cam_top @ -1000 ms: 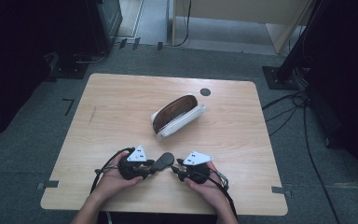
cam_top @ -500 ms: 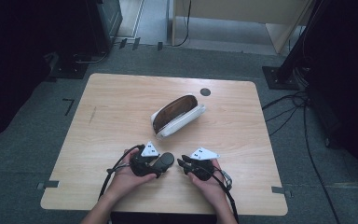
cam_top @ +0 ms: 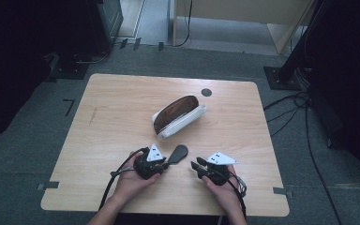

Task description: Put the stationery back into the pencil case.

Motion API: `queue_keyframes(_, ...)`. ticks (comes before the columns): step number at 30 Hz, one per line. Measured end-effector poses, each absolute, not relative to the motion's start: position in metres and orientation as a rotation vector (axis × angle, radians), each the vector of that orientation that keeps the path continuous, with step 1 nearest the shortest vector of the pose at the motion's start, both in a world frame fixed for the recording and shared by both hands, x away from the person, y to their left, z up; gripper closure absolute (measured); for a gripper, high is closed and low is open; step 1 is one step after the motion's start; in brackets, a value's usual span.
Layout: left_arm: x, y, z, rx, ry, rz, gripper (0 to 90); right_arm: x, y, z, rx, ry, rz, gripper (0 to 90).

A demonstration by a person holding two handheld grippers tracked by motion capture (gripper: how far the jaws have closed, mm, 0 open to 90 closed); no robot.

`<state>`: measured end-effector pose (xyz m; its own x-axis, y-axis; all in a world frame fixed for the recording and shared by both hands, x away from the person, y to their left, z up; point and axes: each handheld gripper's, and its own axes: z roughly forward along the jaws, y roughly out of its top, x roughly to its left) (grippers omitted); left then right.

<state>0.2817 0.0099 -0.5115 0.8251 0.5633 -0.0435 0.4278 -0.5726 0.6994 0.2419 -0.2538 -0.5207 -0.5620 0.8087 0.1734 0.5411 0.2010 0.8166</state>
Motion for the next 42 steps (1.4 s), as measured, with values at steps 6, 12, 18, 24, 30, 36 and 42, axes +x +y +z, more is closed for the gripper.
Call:
queue_keyframes(6,0.285,0.007,-0.512,2.245,0.764,0.233,48.8,0.24,-0.266,-0.518,1.284,2.188,1.294,63.8)
queue_keyframes(12,0.293,-0.025,-0.508,2.204,0.797,0.231,36.0,0.239,-0.288,-0.509,1.323,2.093,1.302,67.5)
queue_keyframes(18,0.293,-0.028,-0.51,2.214,0.756,0.151,50.4,0.238,-0.289,-0.513,1.388,2.094,1.329,58.5)
queue_keyframes(24,0.288,0.006,-0.51,2.155,0.781,0.171,55.8,0.248,-0.259,-0.513,1.401,2.096,1.3,39.1)
queue_keyframes(30,0.291,0.035,-0.512,2.12,0.848,0.205,57.7,0.268,-0.219,-0.517,1.488,2.034,1.148,18.0)
queue_keyframes(36,0.29,0.06,-0.512,2.08,0.892,0.222,57.4,0.286,-0.185,-0.521,1.542,1.969,0.975,13.3)
queue_keyframes(42,0.291,0.07,-0.511,2.073,0.889,0.228,57.0,0.292,-0.18,-0.522,1.517,1.949,0.899,25.3)
